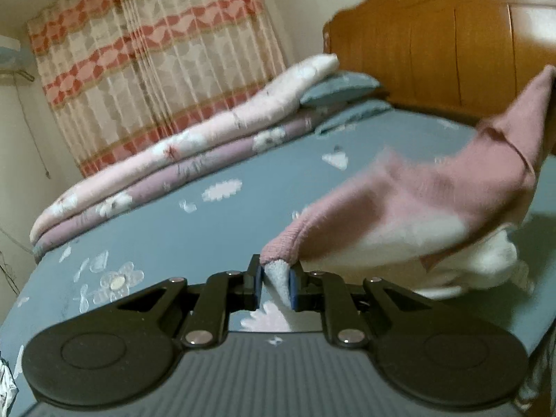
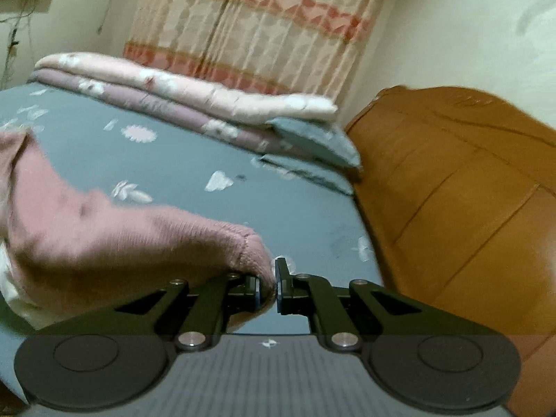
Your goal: Fold clothes
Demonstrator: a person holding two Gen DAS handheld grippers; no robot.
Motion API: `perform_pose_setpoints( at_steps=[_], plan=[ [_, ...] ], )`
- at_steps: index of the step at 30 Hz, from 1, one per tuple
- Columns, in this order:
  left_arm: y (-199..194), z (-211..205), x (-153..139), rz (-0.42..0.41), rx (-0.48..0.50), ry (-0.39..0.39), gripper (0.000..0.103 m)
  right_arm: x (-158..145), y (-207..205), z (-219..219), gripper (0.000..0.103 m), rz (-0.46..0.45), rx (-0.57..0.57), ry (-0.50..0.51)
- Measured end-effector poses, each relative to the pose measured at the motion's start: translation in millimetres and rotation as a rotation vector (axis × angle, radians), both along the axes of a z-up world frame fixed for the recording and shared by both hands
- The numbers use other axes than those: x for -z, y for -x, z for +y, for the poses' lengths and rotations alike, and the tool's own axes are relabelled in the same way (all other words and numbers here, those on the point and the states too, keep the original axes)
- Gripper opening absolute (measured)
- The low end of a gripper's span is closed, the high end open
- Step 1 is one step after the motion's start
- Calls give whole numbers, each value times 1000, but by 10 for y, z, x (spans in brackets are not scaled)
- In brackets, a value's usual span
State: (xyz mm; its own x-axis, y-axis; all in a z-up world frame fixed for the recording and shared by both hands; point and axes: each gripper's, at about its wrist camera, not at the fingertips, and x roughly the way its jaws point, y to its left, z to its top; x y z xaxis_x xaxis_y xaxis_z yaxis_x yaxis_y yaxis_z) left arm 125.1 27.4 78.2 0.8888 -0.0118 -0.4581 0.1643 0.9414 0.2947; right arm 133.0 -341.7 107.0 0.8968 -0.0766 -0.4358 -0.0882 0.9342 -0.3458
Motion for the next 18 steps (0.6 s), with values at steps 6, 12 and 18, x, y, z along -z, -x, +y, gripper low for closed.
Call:
perform_pose_setpoints(
  at_steps=[6,12,18],
  plan=[
    [-284,-12,-1,33,16,-4,14,-190,-86,-166,9,-4,19,-55],
    [-869,-19,305,129,-11,-22,14,239,-619,-161,9,150,23,-74],
    [-1599,22,546,197,-48,-48,14,634,-1347,-134,9,232,74,-78]
  ],
)
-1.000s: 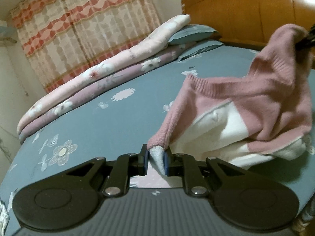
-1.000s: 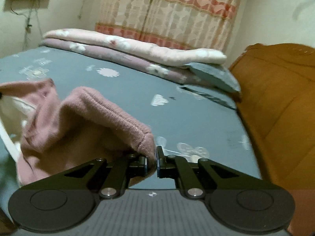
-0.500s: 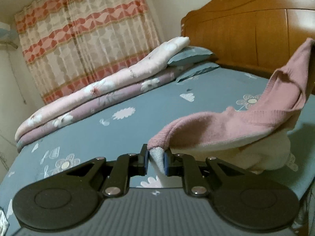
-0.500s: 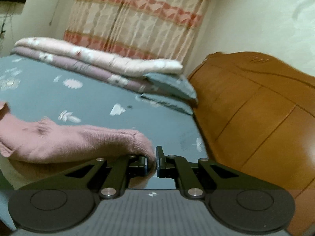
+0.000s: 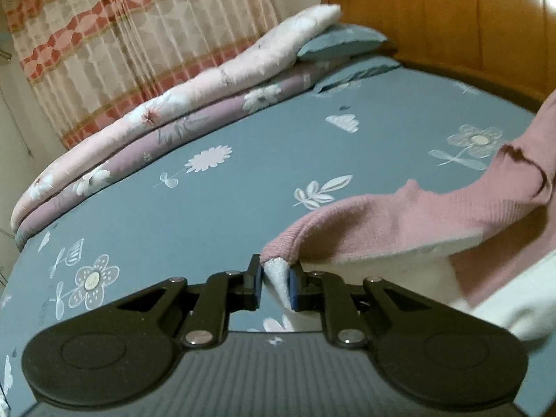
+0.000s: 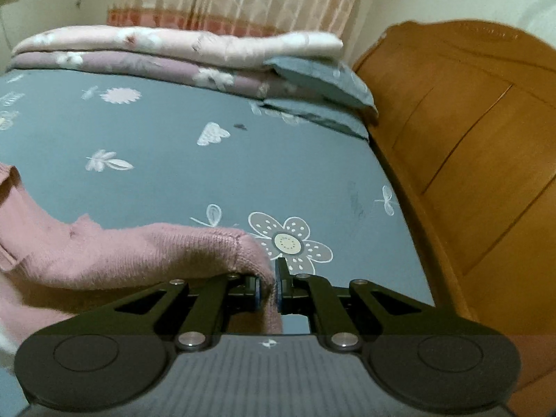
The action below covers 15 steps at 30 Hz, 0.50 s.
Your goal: Fold clothes
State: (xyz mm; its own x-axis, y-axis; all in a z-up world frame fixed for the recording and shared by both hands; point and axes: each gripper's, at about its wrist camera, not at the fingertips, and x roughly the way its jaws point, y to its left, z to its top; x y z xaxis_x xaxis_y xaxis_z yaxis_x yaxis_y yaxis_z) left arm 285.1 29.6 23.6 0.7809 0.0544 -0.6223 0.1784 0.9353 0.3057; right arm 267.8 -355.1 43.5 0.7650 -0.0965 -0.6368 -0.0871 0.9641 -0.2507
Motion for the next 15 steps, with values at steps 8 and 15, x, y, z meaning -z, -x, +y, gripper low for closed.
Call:
perform_pose_setpoints(
  at_steps=[8,15],
  plan=[
    [-916,68,492,82,-59,-27,14,459,-1151,-16,9,70,54,-17],
    [-1399,25,905,122,-89,-38,15,939,-1861,160,9,102,78,10]
  ],
)
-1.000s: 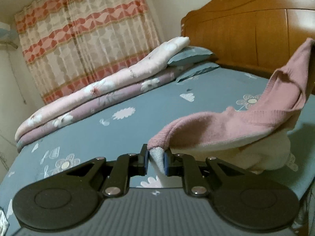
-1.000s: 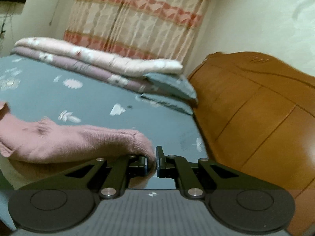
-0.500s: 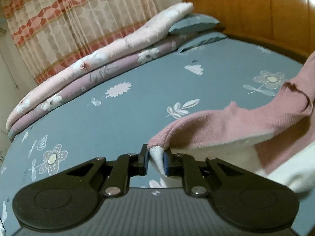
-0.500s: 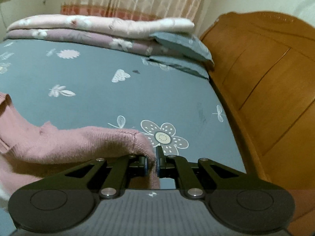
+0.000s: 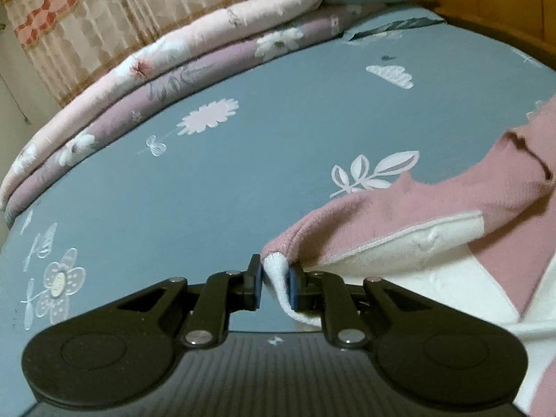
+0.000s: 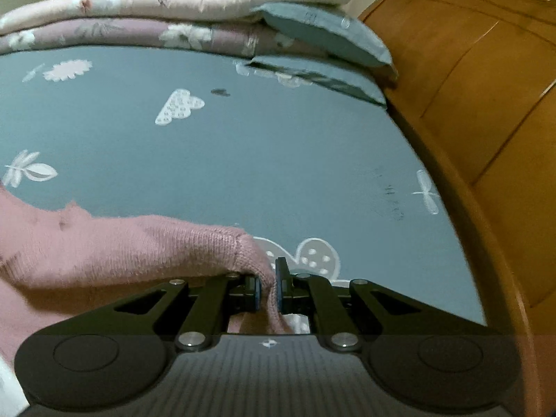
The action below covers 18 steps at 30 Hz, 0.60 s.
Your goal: Fold clothes
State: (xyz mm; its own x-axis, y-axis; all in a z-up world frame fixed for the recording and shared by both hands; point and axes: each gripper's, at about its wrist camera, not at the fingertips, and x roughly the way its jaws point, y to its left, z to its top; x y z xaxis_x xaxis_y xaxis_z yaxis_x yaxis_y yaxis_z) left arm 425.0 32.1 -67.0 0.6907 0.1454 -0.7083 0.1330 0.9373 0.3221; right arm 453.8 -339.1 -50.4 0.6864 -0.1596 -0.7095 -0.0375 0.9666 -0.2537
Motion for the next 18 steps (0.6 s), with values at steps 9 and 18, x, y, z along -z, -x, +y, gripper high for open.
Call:
perform_pose_setpoints(
  at_steps=[9,18],
  plan=[
    [137,-84,21,3,35,18,33,105,211,-49,36,35,-15,-114],
    [391,-335,-519,-75,207,40,51,-489,986,44,51,-11,-195,-233]
  ],
)
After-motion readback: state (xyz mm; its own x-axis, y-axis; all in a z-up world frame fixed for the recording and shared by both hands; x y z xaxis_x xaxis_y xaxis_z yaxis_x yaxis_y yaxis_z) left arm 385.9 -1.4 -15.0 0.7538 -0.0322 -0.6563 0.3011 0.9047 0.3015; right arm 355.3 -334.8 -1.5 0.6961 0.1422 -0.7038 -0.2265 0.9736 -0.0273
